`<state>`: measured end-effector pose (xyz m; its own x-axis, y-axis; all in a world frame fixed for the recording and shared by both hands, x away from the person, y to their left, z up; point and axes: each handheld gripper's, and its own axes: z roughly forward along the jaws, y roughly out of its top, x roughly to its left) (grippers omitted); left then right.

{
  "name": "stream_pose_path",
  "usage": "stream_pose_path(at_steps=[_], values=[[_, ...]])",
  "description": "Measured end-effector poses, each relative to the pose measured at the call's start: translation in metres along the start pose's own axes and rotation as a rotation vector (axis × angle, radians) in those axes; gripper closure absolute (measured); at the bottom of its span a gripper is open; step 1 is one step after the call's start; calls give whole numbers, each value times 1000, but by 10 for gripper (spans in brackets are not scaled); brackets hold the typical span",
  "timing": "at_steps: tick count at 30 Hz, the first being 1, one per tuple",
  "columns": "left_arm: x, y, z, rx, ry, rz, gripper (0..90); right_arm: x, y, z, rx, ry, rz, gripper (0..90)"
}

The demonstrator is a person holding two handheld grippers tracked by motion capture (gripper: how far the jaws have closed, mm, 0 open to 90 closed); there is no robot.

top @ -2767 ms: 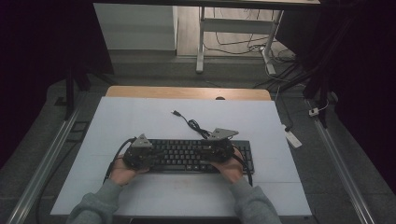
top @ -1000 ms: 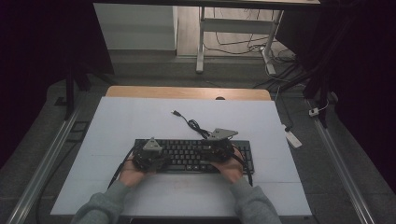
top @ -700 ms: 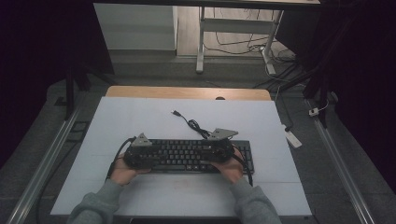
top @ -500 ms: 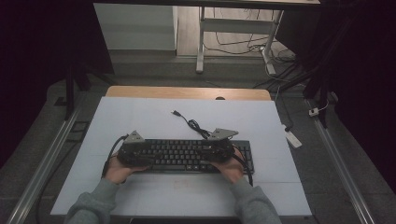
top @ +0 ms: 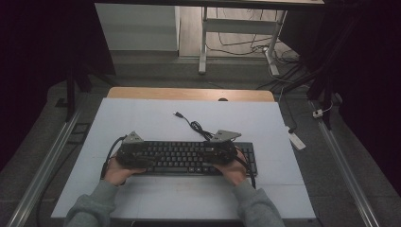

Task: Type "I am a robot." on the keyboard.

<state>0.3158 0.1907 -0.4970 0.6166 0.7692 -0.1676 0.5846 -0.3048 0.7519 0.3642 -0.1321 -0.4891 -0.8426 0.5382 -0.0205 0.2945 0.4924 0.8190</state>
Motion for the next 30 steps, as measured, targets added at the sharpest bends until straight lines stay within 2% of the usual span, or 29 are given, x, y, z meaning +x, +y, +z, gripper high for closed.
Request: stream_pose_path(at_steps=[9,14,15,18,25,30], values=[[0,0,0,2,9,1,240,3,3,0,-14,-2,-12,512],[0,0,-1,0,11,-2,241,4,6,0,-28,-7,-19,525],[0,0,-1,-1,11,-2,241,4,7,0,-28,-3,-20,554],[0,0,-1,-1,12,-2,241,5,9,2,-17,58,-12,663],[-1,0,1,5,9,4,241,7,14,11,-1,97,-36,865],[-1,0,2,10,8,6,241,9,17,21,27,112,-43,895]])
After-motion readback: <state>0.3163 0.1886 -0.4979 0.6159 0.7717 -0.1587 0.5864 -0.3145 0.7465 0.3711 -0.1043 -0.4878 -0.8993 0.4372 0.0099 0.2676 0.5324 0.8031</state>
